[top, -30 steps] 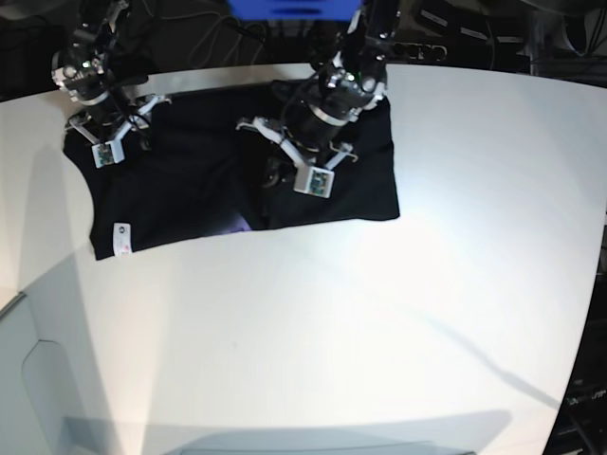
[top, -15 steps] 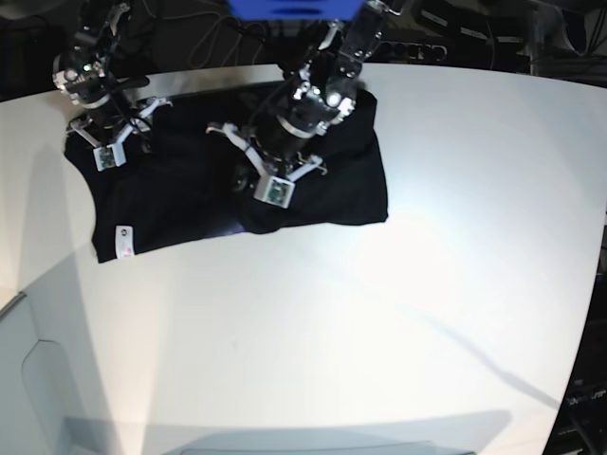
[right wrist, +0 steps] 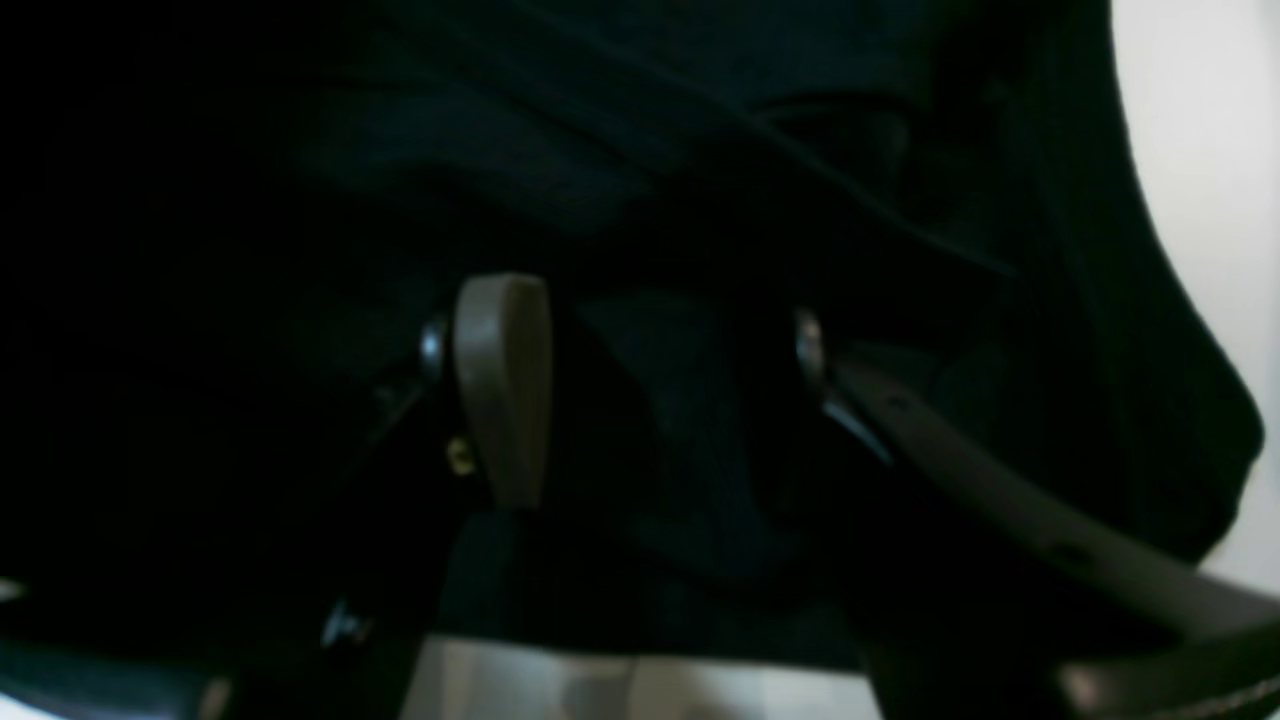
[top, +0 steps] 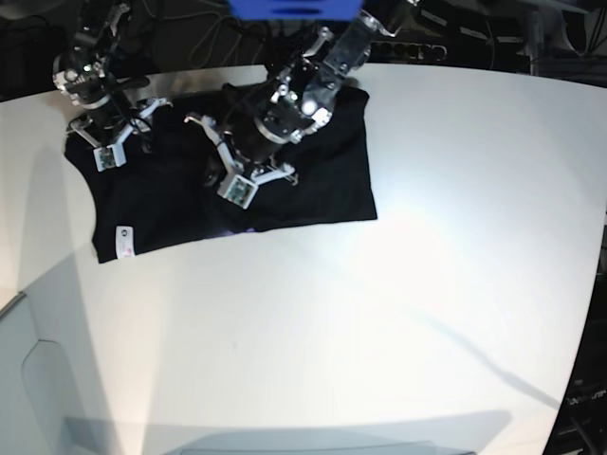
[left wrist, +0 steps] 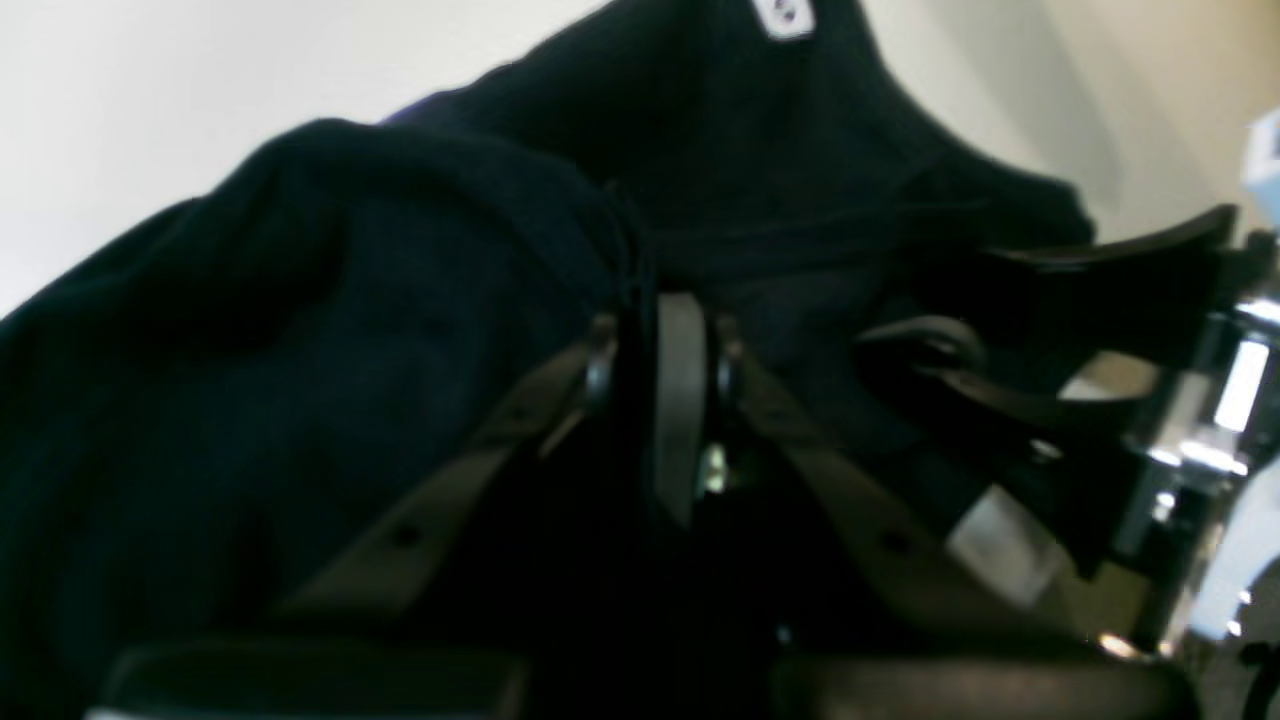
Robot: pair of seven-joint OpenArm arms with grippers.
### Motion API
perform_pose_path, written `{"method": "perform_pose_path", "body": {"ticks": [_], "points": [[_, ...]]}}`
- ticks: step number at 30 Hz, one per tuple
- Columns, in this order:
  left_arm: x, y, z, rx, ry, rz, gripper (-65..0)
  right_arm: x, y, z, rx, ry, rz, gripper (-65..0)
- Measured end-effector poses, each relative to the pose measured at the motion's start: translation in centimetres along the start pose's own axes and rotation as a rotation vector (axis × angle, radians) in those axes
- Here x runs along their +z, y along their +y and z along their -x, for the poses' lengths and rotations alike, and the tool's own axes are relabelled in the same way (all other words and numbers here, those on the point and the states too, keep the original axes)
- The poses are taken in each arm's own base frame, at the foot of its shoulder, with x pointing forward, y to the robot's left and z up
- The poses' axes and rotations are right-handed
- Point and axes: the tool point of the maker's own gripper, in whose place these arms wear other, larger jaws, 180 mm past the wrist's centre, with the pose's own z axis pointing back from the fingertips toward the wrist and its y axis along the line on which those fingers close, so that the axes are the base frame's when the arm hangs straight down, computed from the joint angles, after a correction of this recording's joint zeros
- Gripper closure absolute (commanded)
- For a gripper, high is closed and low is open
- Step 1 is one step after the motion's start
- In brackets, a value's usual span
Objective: Fold the T-shirt properly
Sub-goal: 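Fold the strip end with the left gripper toward the right gripper, then release the fold and smooth the folded edge with the left gripper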
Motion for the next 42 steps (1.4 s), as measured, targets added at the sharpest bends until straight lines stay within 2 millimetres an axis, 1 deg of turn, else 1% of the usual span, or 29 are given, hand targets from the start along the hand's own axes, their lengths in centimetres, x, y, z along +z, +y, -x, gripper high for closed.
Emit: {"method": "perform_pose_path", "body": {"ticks": [1, 2, 3, 6, 7, 8, 9, 11, 13, 14, 17, 18, 19, 21, 23, 27, 28, 30, 34, 36, 38, 40, 42], "points": [[-0.1, 0.0, -0.1, -0.001, -0.002, 0.000, -5.0, 0.0, 0.0, 0.0, 0.000, 0.000, 0.000, -30.9], [-0.1, 0.1, -0.1, -0.001, -0.002, 0.000, -10.0, 0.0, 0.0, 0.0, 0.000, 0.000, 0.000, -30.9], [-0.1, 0.1, 0.0, 0.000, 0.000, 0.000, -16.0, 0.0, 0.0, 0.0, 0.000, 0.000, 0.000, -30.9], [0.0, -0.3, 0.2, 0.005, 0.005, 0.008, -38.9, 0.0, 0.0, 0.0, 0.000, 0.000, 0.000, -30.9], [0.1, -0.4, 0.1, 0.006, -0.001, 0.010, -44.3, 0.0, 0.0, 0.0, -0.001, 0.000, 0.000, -30.9], [0.4, -0.6, -0.1, 0.009, -0.010, 0.012, -48.1, 0.0, 0.0, 0.0, -0.001, 0.000, 0.000, -30.9], [0.7, -0.7, -0.5, 0.012, -0.024, 0.014, -50.2, 0.0, 0.0, 0.0, 0.000, 0.000, 0.000, -30.9], [1.8, -0.8, -1.3, -0.006, -0.054, 0.025, -49.2, 0.0, 0.0, 0.0, 0.000, 0.000, -0.001, -30.9], [3.1, -0.4, -2.2, -0.034, -0.087, 0.024, -44.2, 0.0, 0.0, 0.0, 0.001, -0.001, -0.001, -30.9], [3.8, 0.1, -2.8, -0.046, -0.107, 0.012, -40.5, 0.0, 0.0, 0.0, 0.000, -0.001, -0.001, -30.9], [6.4, 1.4, -4.0, -0.066, -0.164, -0.021, -26.5, 0.0, 0.0, 0.0, 0.001, 0.001, 0.000, -30.9], [7.3, 1.6, -4.0, -0.083, -0.170, -0.020, -22.7, 0.0, 0.0, -0.1, 0.002, -0.001, -0.001, -30.9], [8.2, 2.3, -3.7, -0.096, -0.165, -0.037, -18.9, -0.1, 0.0, -0.1, 0.002, -0.001, -0.001, -30.9], [9.3, 3.8, -1.7, -0.107, -0.116, -0.076, -13.8, -0.2, 0.0, -0.3, 0.002, -0.002, 0.000, -30.9], [10.0, 4.7, 0.9, -0.133, -0.033, -0.088, -13.5, -0.2, 0.0, -0.4, 0.002, -0.002, 0.000, -30.9], [11.6, 6.0, 4.2, -0.177, 0.060, -0.103, -13.5, -0.3, 0.0, -0.5, 0.001, -0.002, -0.001, -30.9], [11.9, 6.0, 4.9, -0.176, 0.078, -0.104, -13.5, -0.3, -0.1, -0.5, 0.002, -0.001, 0.000, -30.9], [12.2, 6.0, 5.6, -0.172, 0.095, -0.102, -13.5, -0.3, -0.1, -0.5, 0.002, -0.001, 0.000, -30.9], [12.4, 5.7, 6.1, -0.163, 0.105, -0.097, -13.5, -0.3, -0.1, -0.5, 0.002, -0.002, 0.000, -30.9], [12.8, 5.7, 6.7, -0.149, 0.119, -0.105, -14.0, -0.3, 0.0, -0.6, 0.002, -0.003, -0.001, -30.9], [13.1, 6.5, 7.2, -0.098, 0.130, -0.163, -18.6, -0.3, 0.0, -0.5, 0.002, -0.003, -0.001, -30.9], [13.4, 7.6, 7.1, -0.060, 0.123, -0.232, -25.2, -0.3, 0.0, -0.6, 0.002, -0.004, -0.001, -30.9], [13.7, 8.6, 6.9, -0.064, 0.112, -0.266, -32.5, -0.3, 0.0, -0.5, 0.002, -0.003, -0.001, -31.0]]}}
